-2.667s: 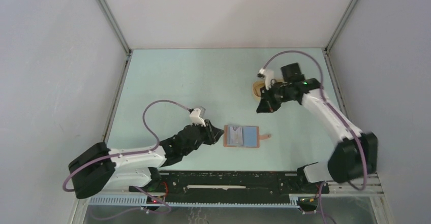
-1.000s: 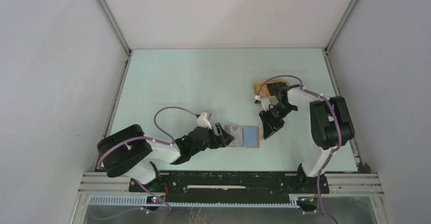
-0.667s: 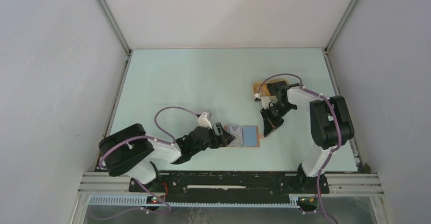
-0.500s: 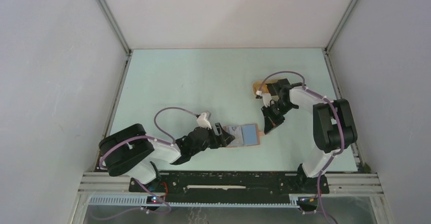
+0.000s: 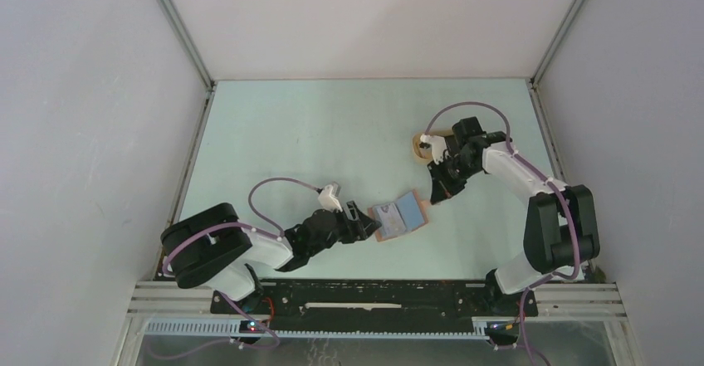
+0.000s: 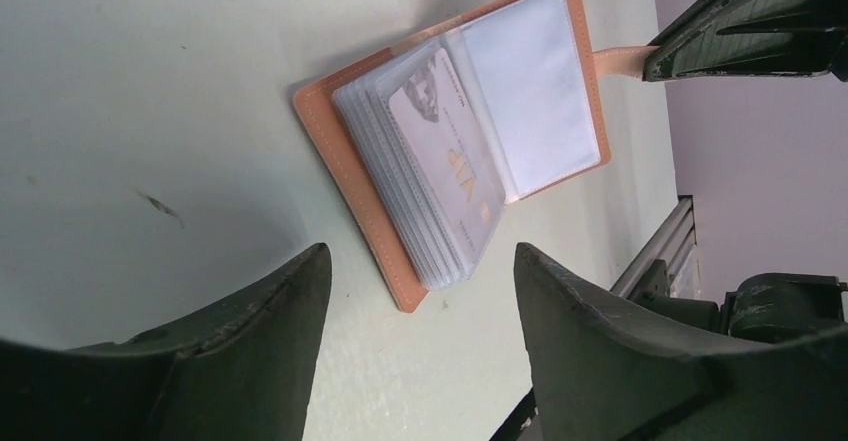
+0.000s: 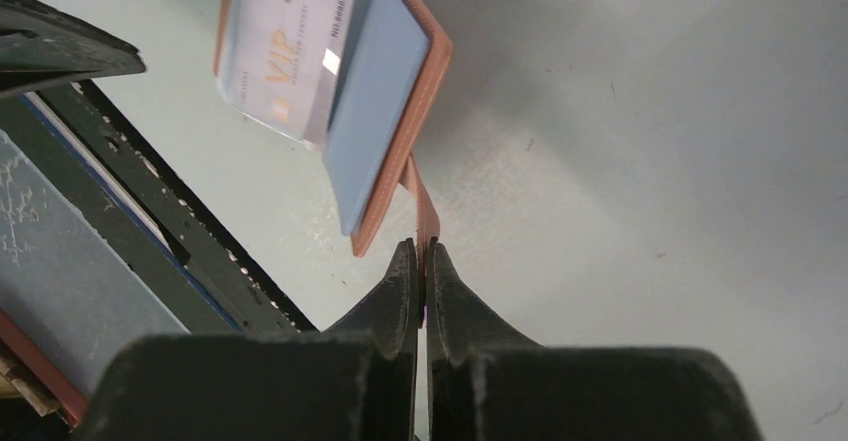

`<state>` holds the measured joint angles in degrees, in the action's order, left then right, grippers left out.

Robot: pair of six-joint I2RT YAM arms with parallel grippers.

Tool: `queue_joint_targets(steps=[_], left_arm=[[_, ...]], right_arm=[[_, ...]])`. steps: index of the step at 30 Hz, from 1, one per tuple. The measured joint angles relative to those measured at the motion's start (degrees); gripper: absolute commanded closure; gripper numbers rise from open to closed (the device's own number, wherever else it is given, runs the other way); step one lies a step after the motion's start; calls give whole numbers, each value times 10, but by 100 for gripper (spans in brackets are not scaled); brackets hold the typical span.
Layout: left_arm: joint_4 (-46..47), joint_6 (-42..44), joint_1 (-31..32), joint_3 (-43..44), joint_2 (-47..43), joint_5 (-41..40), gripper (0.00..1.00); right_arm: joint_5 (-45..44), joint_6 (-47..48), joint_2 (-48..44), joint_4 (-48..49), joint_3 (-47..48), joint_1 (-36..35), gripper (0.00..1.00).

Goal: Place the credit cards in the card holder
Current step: Close the card holder at the center of the board.

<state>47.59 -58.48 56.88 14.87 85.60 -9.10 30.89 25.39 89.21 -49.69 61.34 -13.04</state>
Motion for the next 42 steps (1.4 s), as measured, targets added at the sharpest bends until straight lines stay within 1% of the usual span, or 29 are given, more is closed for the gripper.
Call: queue_joint_targets(steps=[5, 8, 12, 36, 42], left_arm=[[15, 4, -7, -1, 0, 5, 35], [21, 5, -11, -2, -1, 7, 42], [23, 6, -12, -6, -1, 7, 47], [22, 22, -12, -6, -2, 20, 50], [32, 26, -12, -10, -4, 24, 52]], right_arm=[[8, 0, -7, -2, 18, -31, 100], [10, 0, -7, -2, 26, -54, 100], [13, 0, -7, -3, 29, -67, 100], [49, 0, -7, -8, 29, -82, 100], [71, 0, -7, -8, 29, -99, 100]])
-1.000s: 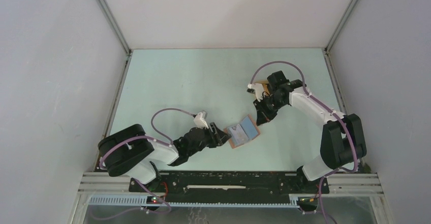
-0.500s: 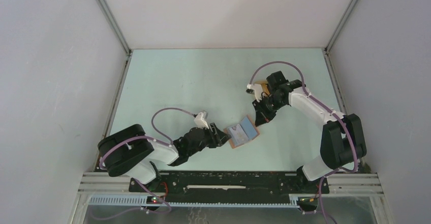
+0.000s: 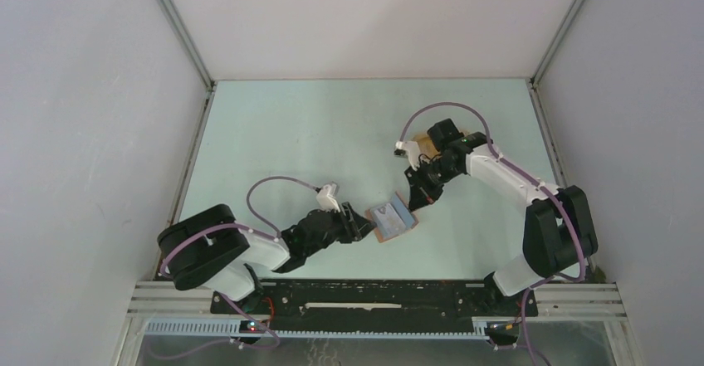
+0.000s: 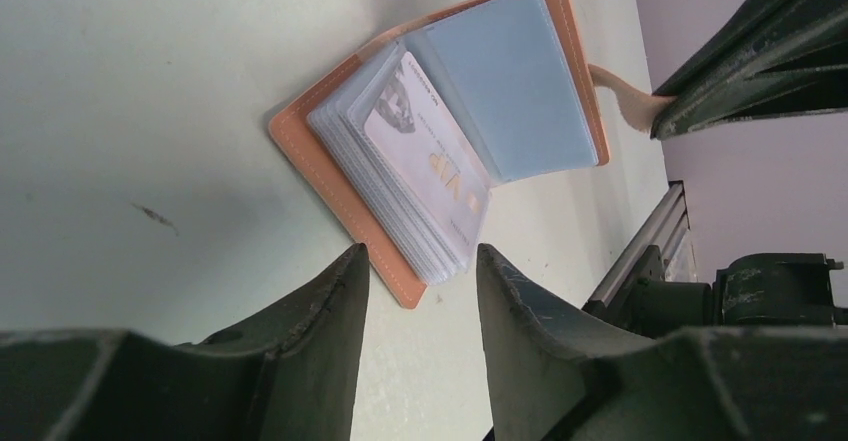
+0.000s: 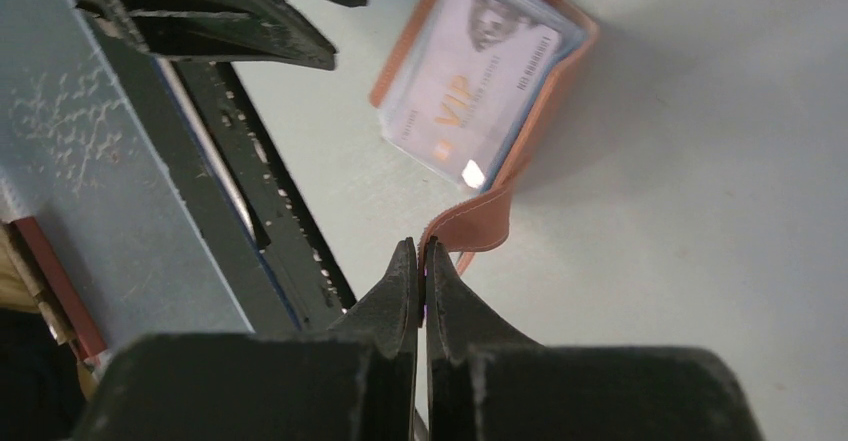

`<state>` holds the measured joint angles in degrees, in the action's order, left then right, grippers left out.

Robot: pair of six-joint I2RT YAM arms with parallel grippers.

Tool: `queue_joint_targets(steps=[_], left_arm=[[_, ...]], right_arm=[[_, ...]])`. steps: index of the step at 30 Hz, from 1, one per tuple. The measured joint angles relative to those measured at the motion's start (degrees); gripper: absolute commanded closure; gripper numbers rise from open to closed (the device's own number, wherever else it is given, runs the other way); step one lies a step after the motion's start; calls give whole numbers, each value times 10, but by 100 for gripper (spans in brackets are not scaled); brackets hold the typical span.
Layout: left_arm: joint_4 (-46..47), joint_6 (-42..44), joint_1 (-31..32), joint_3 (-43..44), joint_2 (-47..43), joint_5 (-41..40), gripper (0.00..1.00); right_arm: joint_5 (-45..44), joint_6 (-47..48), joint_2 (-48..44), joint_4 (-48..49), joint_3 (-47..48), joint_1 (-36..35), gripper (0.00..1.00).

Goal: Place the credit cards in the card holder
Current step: Close the card holder at the center of the board.

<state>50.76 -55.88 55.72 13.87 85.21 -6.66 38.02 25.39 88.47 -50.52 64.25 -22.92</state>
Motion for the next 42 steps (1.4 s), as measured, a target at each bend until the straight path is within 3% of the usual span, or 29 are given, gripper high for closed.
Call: queue_joint_targets(steps=[3, 7, 12, 15, 24, 30, 35, 42], left_arm=[[3, 0, 0, -18, -20, 0, 54], [-7, -2, 0, -49, -74, -2, 55], [-62, -5, 6, -78, -165, -24, 53], [-118, -3, 8, -79, -222, -40, 53], [-214, 19, 8, -78, -327, -58, 53], [-218, 24, 8, -78, -342, -56, 53], [-212, 24, 10, -78, -321, -48, 53], [-172, 23, 13, -78, -254, -31, 53]], right_arm=[[21, -6, 2, 3, 2, -30, 99], [48, -30, 48, 21, 32, -101, 87], [80, -43, 164, 31, 87, -176, 49], [94, -37, 180, 13, 85, -188, 38], [141, 30, 42, -31, 81, -132, 38], [175, 46, -3, -46, 80, -59, 53], [78, -16, -44, 46, 22, 29, 40], [14, -58, -24, 92, 4, 43, 35]])
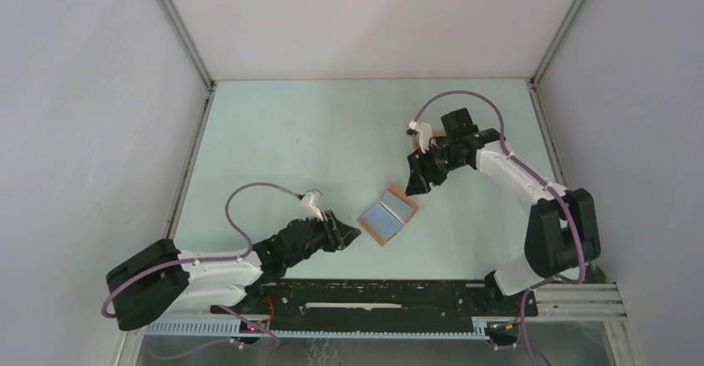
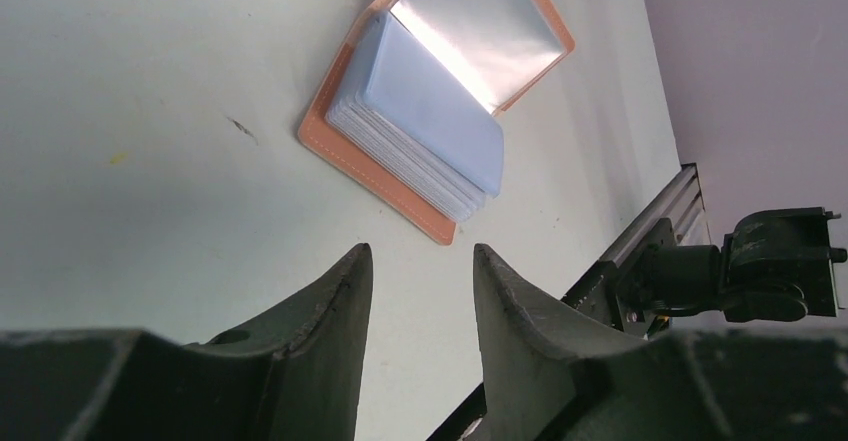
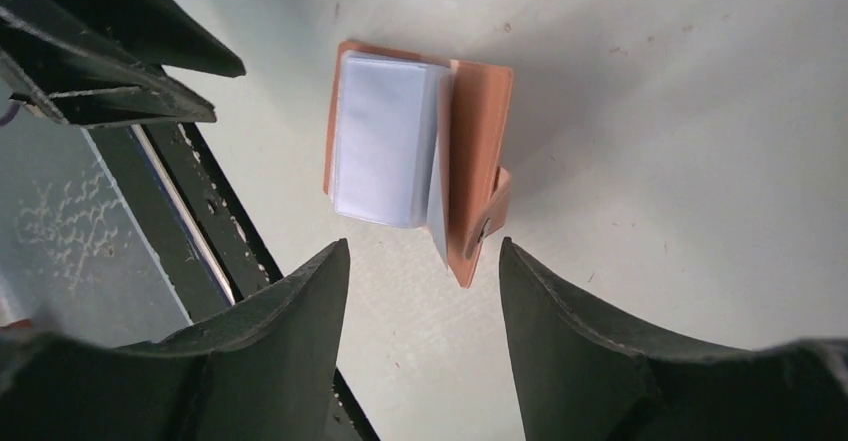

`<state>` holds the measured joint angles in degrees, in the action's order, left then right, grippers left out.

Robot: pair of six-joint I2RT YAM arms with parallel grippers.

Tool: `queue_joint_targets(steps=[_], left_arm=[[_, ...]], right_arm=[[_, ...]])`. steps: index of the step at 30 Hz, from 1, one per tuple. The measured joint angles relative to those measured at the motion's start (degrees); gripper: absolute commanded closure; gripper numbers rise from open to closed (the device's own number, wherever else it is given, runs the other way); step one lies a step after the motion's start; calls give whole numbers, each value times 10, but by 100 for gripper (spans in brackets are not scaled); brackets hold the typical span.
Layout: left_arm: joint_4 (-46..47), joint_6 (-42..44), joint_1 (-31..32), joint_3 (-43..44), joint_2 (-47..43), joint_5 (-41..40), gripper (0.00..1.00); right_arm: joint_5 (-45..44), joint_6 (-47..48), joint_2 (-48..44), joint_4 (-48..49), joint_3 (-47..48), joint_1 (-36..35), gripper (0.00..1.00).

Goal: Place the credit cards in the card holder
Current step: Close the card holder at the center of the board.

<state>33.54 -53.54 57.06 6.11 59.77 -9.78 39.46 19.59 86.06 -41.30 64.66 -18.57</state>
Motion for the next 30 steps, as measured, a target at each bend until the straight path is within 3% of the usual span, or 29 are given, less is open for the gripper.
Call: queue_joint_targets(steps=[4, 13, 15, 19, 22, 26, 30], left_arm=[[26, 0, 1, 0, 31, 7, 53], [68, 0, 2, 3, 80, 16, 53], [75, 1, 2, 9, 87, 20, 53], [88, 15, 2, 21, 92, 30, 52], [92, 33, 2, 29, 92, 32, 52], [102, 59, 2, 31, 84, 34, 51], [119, 72, -2, 30, 42, 28, 42]], right_arm=[[4, -9, 61, 1, 1, 15, 34], [9, -23, 108, 6, 2, 21, 48], [15, -25, 108, 12, 2, 20, 58], [13, -30, 108, 26, 2, 15, 87], [-2, -30, 108, 34, 3, 8, 100], [-23, -28, 98, 43, 3, -15, 100], [-43, -14, 63, 47, 3, -50, 100]])
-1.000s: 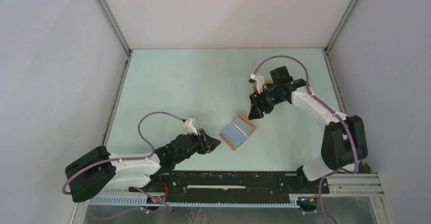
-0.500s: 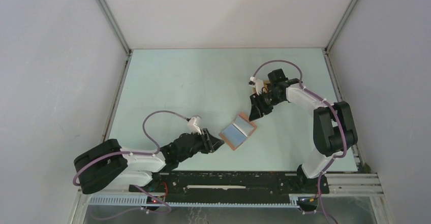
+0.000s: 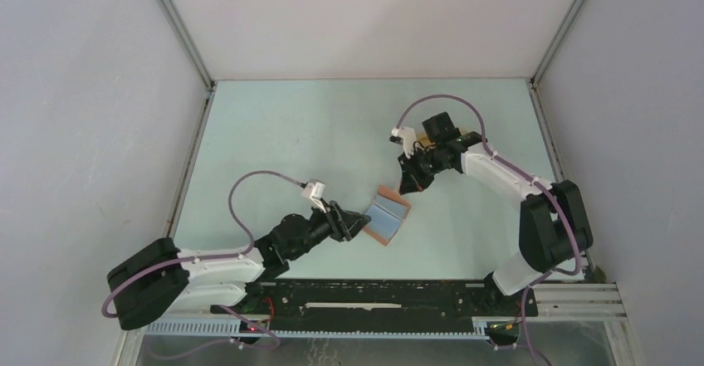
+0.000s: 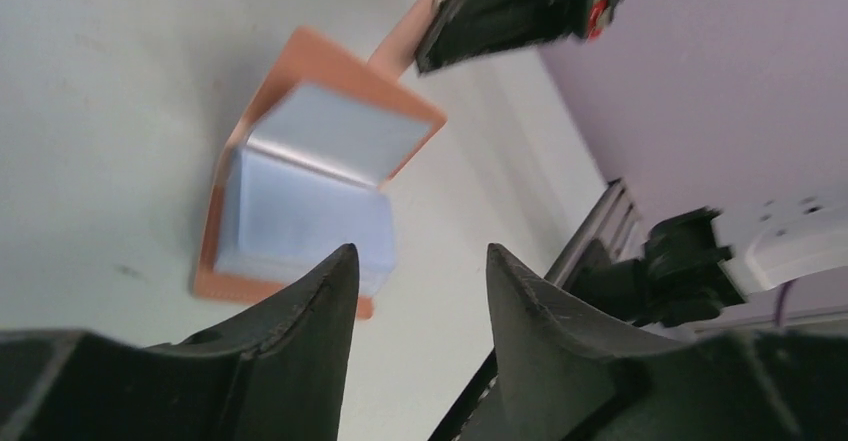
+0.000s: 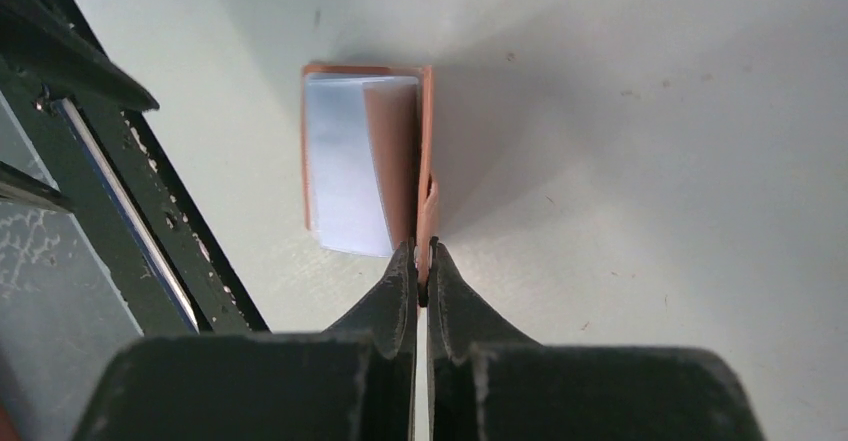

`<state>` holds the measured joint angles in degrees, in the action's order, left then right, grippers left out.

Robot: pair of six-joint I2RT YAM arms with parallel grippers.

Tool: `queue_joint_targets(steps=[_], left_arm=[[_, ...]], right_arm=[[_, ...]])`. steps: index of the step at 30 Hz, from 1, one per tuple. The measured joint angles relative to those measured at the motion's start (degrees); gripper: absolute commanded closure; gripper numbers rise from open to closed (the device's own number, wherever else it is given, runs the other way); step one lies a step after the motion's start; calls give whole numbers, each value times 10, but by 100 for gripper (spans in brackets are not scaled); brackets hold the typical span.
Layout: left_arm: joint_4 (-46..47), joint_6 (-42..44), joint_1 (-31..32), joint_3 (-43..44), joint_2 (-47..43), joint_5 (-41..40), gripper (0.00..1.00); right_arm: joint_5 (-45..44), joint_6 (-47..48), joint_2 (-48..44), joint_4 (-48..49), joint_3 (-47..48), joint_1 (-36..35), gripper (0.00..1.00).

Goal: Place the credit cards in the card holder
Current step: Close the card holder at the center of the board.

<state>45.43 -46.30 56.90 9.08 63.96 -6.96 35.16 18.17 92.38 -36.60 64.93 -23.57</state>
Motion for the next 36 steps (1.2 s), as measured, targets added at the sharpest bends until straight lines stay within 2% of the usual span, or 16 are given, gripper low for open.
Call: queue_joint_targets(steps=[6, 12, 17, 21, 26, 30, 36], left_arm=[[6, -2, -29, -7, -83, -6, 34], [-19, -19, -78, -14, -130, -4, 37], [-51, -24, -125, -13, -128, 4, 40], [-65, -23, -149, -4, -88, 22, 46], [-63, -23, -165, 55, 12, 67, 56], [-16, -33, -179, 89, 99, 110, 63], [31, -47, -191, 114, 184, 176, 77]], right_arm=[[-31, 38, -71, 14, -16, -51, 100], [-68, 88, -94, 23, -39, -101, 100], [-99, 123, -94, 32, -59, -146, 100], [-121, 144, -94, 38, -67, -189, 100], [-144, 156, -83, 43, -69, -221, 100], [-161, 164, -67, 48, -74, -245, 100], [-179, 170, -37, 52, -77, -275, 100]])
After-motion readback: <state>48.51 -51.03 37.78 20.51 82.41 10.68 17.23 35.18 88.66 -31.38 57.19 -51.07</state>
